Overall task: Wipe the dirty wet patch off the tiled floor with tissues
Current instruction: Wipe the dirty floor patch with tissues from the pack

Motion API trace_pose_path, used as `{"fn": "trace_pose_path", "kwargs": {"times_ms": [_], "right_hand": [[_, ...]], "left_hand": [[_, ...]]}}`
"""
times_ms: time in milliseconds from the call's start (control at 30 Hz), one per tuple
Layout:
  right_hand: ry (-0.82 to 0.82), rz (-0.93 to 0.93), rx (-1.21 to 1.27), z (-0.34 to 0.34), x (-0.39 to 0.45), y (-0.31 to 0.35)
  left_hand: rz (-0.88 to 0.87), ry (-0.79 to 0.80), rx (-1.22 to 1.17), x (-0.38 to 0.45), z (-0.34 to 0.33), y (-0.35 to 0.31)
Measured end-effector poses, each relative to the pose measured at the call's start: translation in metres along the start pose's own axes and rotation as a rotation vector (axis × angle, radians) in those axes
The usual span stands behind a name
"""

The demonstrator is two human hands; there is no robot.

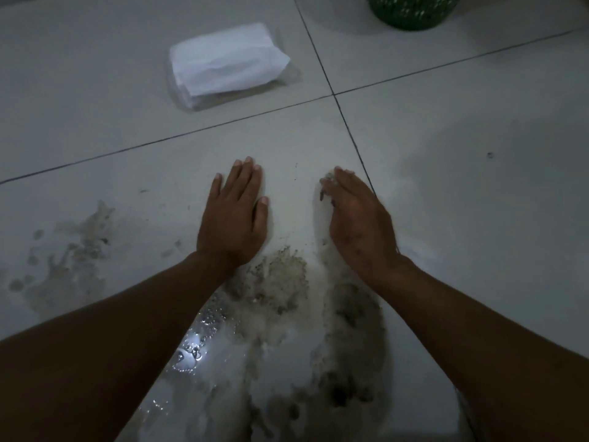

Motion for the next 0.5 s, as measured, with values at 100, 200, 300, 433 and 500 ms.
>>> {"fn": "trace_pose_path", "kwargs": {"times_ms": [100,200,300,433,500], "right_hand": [[0.086,-0.056,0.033,-0.018,0.010,0.015],[0.127,0.133,0.040,-0.024,0.003,0.049],[0.080,0.257,0.069,-0.026,0.001,0.051],[0.013,0.065,0.034,-0.029,0.034,0.014],[0.026,0.030,0.062,-0.036,0.052,0.012]], "left_hand": [[-0.003,0.000,-0.004,0.000,0.001,0.000],[-0.009,0.003,0.000,0.001,0.001,0.000],[0.006,0.003,0.003,0.000,0.001,0.002],[0.011,-0.007,0.003,0.001,0.002,0.001],[0.008,-0.020,0.000,0.001,0.004,0.000]]}}
Point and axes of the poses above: each hand's wrist, its own x-axis towards the middle knuckle, its own z-axis out of the back of the hand, y = z × x, the point moved 10 cm from there along x, towards the middle knuckle, and after that the axes turned 8 degrees about z, right-handed, at the moved point
